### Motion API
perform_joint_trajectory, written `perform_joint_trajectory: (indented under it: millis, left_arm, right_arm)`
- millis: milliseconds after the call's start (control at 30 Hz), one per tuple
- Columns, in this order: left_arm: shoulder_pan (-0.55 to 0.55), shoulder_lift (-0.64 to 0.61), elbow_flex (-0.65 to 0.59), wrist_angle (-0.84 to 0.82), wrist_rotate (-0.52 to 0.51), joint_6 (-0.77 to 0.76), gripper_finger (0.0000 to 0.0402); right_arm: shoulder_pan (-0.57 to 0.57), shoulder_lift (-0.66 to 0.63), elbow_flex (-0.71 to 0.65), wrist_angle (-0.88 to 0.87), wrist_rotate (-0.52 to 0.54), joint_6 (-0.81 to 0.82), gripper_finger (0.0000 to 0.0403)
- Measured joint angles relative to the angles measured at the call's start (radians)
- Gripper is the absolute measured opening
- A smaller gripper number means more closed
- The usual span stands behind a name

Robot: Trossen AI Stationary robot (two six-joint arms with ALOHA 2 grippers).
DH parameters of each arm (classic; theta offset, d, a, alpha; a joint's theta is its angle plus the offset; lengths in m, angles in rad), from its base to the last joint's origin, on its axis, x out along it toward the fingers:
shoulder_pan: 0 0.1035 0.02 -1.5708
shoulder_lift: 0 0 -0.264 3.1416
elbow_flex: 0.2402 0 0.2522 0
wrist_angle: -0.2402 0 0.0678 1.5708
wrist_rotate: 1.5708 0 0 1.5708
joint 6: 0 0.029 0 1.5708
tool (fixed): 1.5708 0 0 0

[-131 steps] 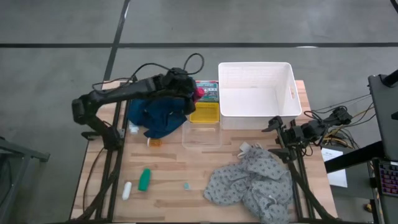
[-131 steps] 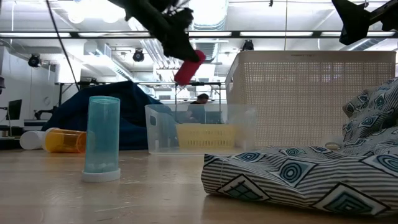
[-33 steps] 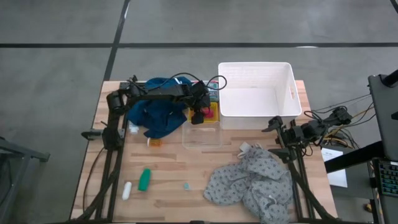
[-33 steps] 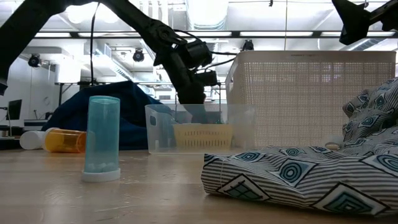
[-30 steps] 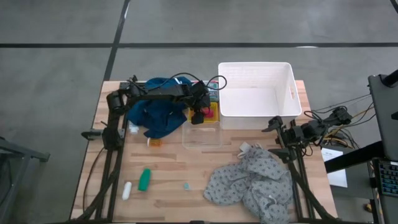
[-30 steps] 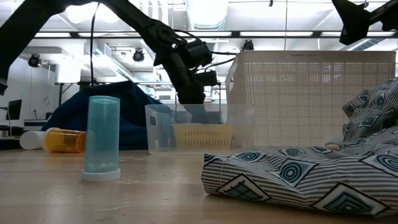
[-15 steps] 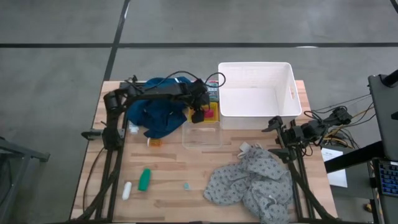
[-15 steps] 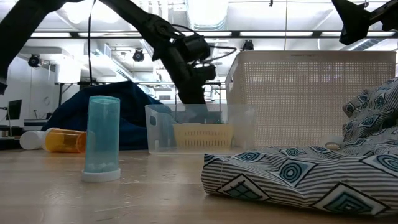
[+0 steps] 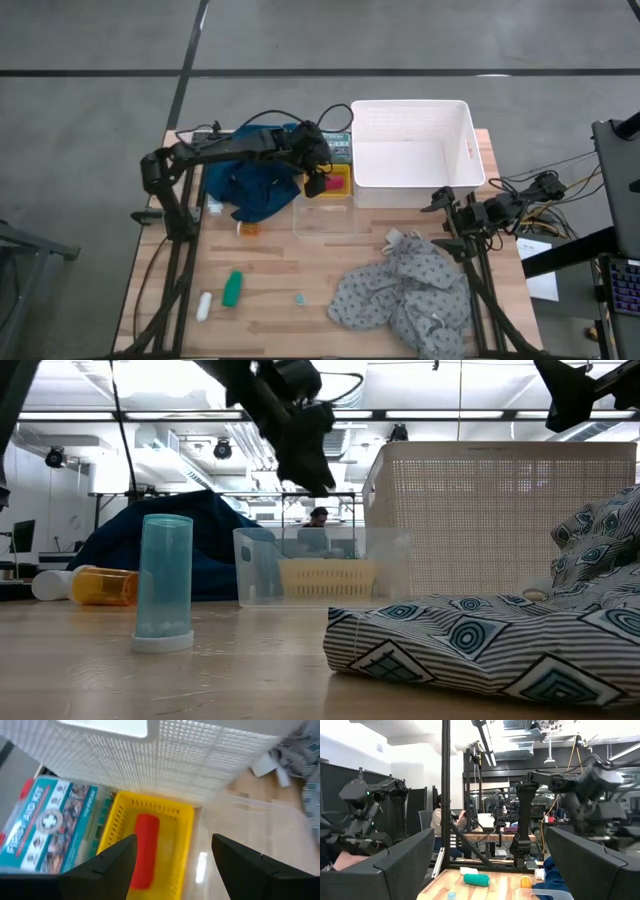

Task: Pick & Place Medicine items
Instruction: Put the green bandage into the yellow bin

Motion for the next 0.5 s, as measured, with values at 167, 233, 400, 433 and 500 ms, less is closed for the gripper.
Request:
perform_joint_trajectory:
  millis: [167,233,400,433,500]
  left_arm:
    - [-0.024,-0.068,0.0,-0.119,-0.012,-0.087,0.026]
    - [-0.035,-0.088,0.0,-0.169,-0.029,-0.127,0.0261]
    - [-0.072,-0.109,0.0,-0.275,-0.082,-0.241,0.026]
    - [-0.081,-0.11,0.0,-0.297,-0.094,-0.267,0.0259]
    - [-0.098,-0.11,0.0,-0.34,-0.126,-0.319,0.0258]
  right_arm:
    - [0.0,0.0,0.0,0.0,0.0,0.0,0.038]
    - [0.0,0.0,0.0,0.0,0.0,0.0,0.038]
    - [0.0,-0.001,0.0,-0.001,0.0,0.0,0.038]
    - [0.0,-0.001,0.0,-0.001,0.0,0.0,0.038]
    - [0.0,-0.001,0.0,-0.001,0.0,0.0,0.038]
